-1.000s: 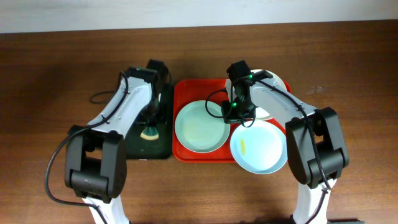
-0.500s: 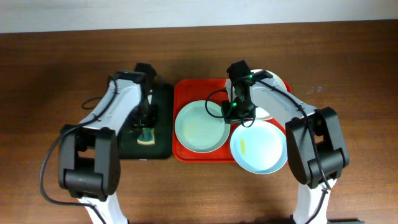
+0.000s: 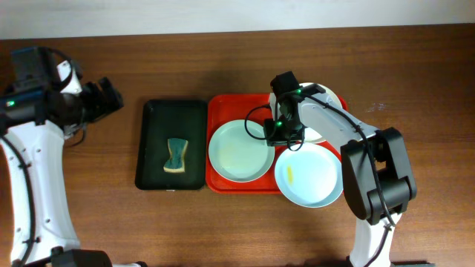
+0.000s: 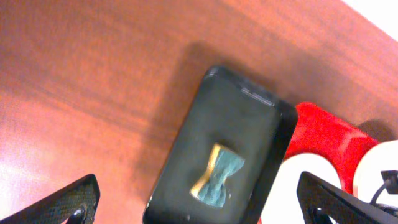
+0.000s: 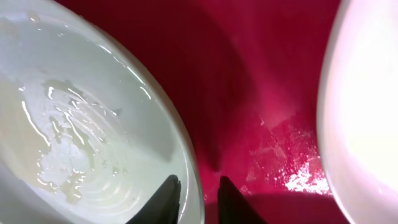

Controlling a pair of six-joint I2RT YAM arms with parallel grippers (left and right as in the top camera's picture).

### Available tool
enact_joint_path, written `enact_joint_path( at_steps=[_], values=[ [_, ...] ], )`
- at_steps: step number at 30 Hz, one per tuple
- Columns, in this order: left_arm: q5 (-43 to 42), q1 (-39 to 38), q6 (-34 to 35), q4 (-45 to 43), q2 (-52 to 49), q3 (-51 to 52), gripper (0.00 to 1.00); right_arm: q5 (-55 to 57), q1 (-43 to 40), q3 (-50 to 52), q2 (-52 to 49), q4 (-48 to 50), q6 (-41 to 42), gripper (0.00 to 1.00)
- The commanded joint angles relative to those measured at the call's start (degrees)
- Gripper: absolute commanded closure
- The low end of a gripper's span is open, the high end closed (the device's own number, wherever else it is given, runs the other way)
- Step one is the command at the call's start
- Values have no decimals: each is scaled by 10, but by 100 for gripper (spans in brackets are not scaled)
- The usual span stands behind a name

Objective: Clean dirty plates on tray and stack at the side

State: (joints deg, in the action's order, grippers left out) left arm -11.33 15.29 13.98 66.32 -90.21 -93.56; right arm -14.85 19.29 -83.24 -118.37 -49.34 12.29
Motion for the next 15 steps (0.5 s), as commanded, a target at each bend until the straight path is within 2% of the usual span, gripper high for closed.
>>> enact_joint_path(
  at_steps=[1, 7, 8, 9, 15],
  values=[
    [-14, 4, 1, 12, -8, 1, 1, -3, 6, -5, -5, 3, 6, 83],
    [-14, 4, 1, 12, -8, 1, 1, 4, 6, 5, -5, 4, 6, 83],
    [-14, 4, 1, 12, -8, 1, 1, 3, 6, 10, -5, 7, 7, 92],
    [-14, 4, 1, 12, -8, 1, 1, 3, 6, 10, -5, 7, 6, 96],
    [-14, 4, 1, 12, -8, 1, 1, 3, -10, -19, 3, -25, 6, 96]
  ],
)
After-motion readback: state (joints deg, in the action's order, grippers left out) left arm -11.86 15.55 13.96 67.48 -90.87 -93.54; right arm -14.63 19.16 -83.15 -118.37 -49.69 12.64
